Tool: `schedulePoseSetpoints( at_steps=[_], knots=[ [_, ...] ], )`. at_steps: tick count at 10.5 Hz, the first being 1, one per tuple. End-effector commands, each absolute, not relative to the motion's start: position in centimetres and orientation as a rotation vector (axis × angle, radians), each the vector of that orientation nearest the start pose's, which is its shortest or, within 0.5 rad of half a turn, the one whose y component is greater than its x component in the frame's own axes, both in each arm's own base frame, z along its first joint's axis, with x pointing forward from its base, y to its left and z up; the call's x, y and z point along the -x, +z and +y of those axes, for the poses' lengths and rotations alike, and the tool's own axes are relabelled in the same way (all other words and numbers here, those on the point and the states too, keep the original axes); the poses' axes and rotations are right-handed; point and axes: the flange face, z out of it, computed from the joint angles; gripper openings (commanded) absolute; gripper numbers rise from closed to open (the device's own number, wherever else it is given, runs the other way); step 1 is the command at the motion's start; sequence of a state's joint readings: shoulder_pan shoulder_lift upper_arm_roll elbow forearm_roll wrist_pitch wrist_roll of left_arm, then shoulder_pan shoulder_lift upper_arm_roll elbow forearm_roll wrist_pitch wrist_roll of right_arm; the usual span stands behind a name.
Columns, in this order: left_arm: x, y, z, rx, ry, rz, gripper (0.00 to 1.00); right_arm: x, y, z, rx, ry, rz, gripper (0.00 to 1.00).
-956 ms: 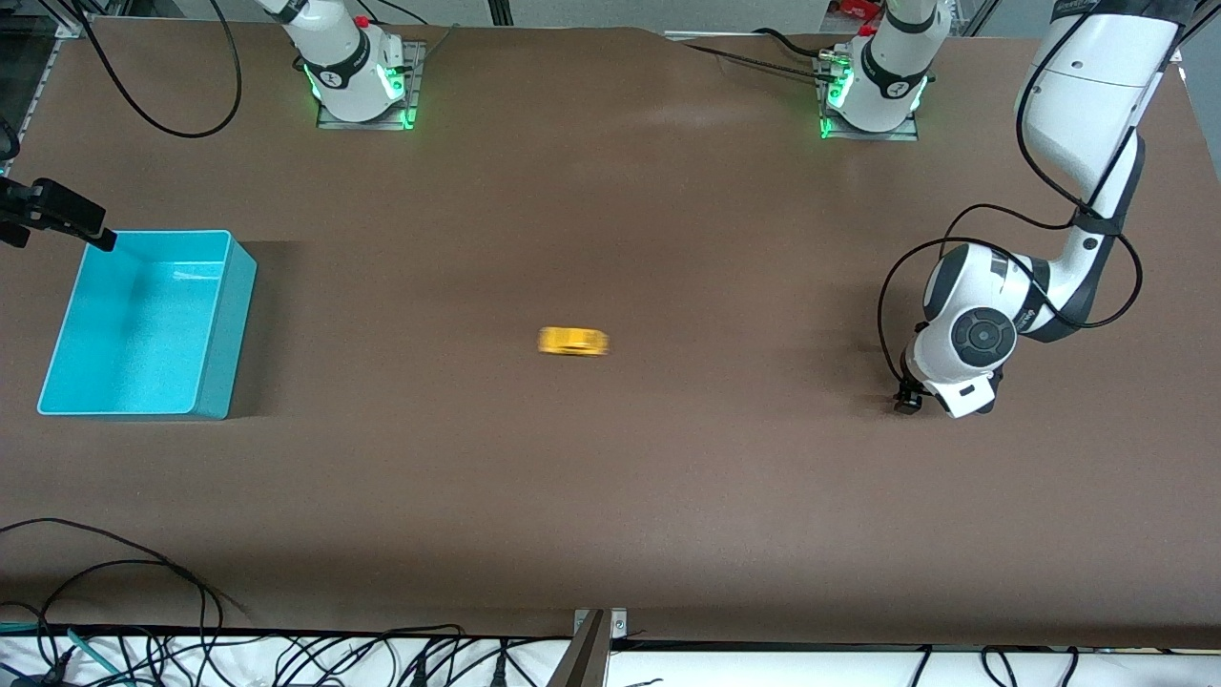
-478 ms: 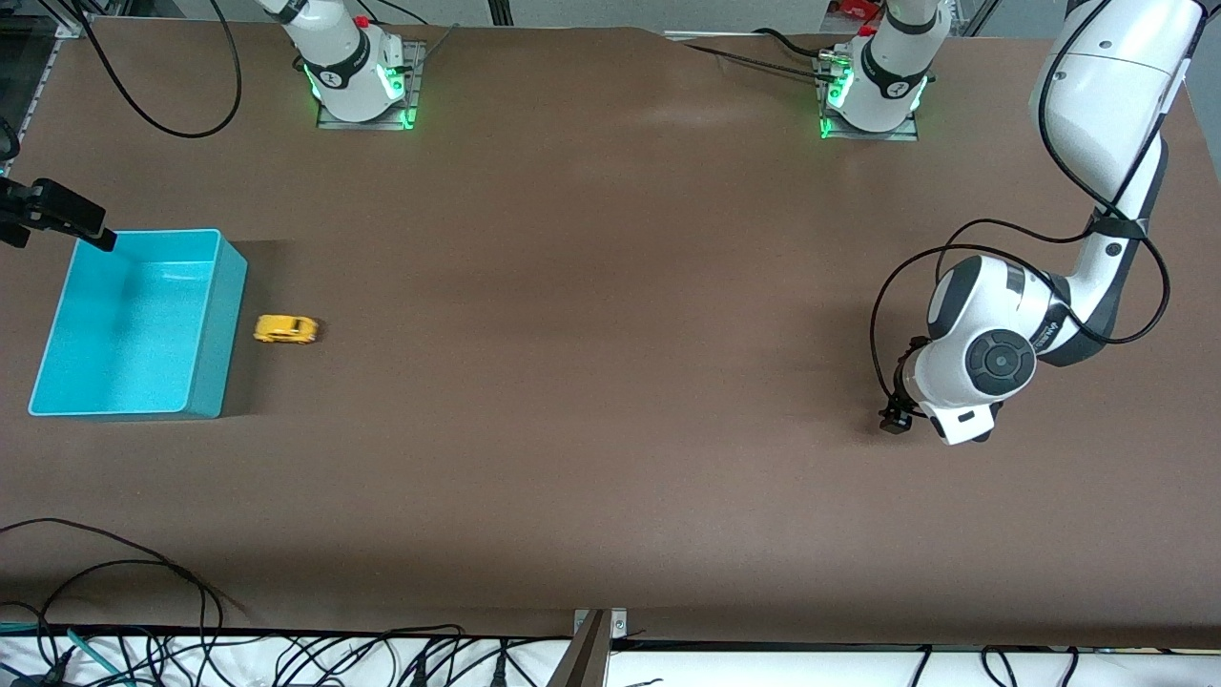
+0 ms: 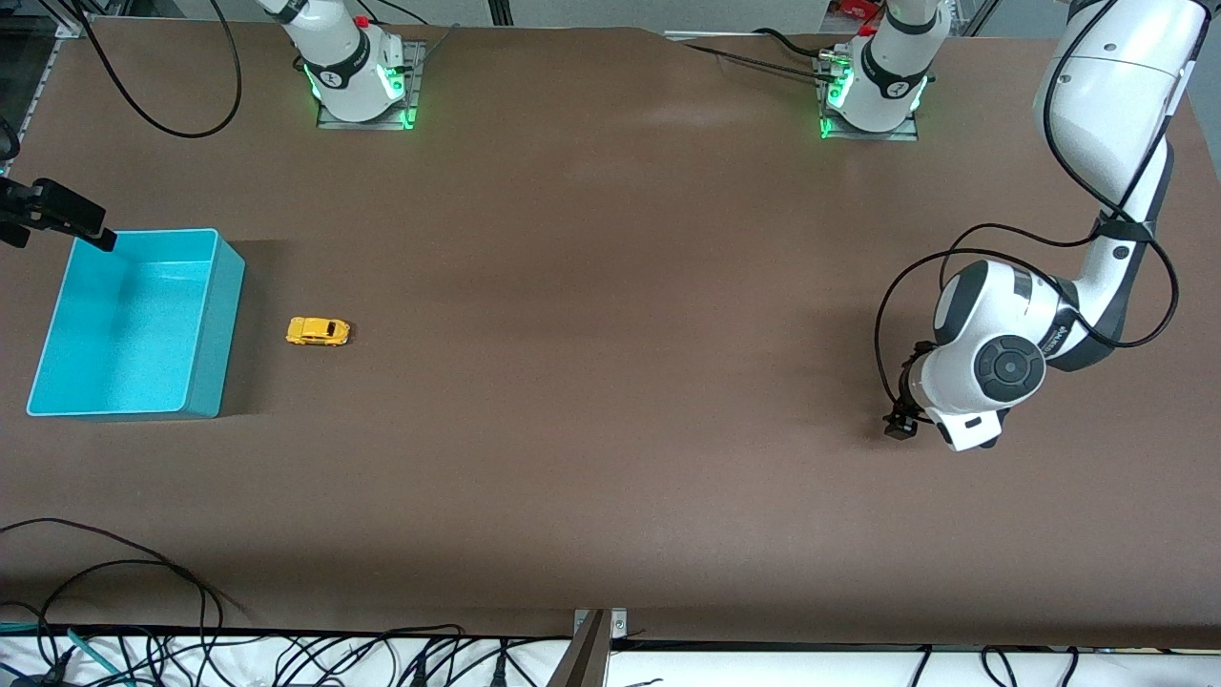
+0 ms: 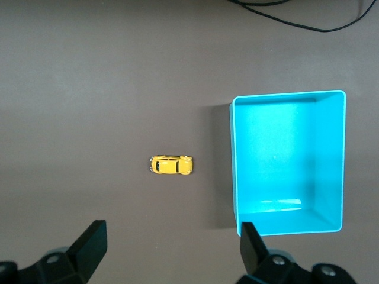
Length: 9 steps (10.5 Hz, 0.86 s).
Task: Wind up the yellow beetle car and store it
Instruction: 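Raise the left gripper away while the right gripper reaches the car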
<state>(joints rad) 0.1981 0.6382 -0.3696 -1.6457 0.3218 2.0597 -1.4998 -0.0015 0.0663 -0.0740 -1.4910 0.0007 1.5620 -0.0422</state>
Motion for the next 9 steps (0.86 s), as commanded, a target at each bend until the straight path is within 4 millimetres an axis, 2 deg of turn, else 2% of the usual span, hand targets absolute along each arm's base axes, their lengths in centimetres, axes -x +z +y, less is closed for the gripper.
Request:
schedulePoseSetpoints(
  at_steps=[1,3,5,7,9],
  knots=[
    [-66.4,27.2,-7.4,2.493,0.125,-1.672,1.0,-57.4,63.0,-4.1,3.139,-0.025,0.055,1.0],
    [-66.3,30.2,-7.5,2.495,0.106,-1.705,1.0,-57.5,62.9,-3.9,3.136,-0.022,0.05,1.0],
    [-65.7,34.3,-8.2,2.499,0.069,-1.699,1.0,-57.4,62.9,-3.7,3.143,-0.015,0.045,1.0],
    [-64.3,40.2,-9.5,2.526,0.002,-1.66,1.0,-57.5,63.0,-3.8,3.141,-0.029,0.055,1.0],
    [-62.5,45.4,-10.0,2.607,-0.04,-1.507,1.0,-57.5,62.4,-3.5,3.11,0.002,0.27,1.0]
  ],
)
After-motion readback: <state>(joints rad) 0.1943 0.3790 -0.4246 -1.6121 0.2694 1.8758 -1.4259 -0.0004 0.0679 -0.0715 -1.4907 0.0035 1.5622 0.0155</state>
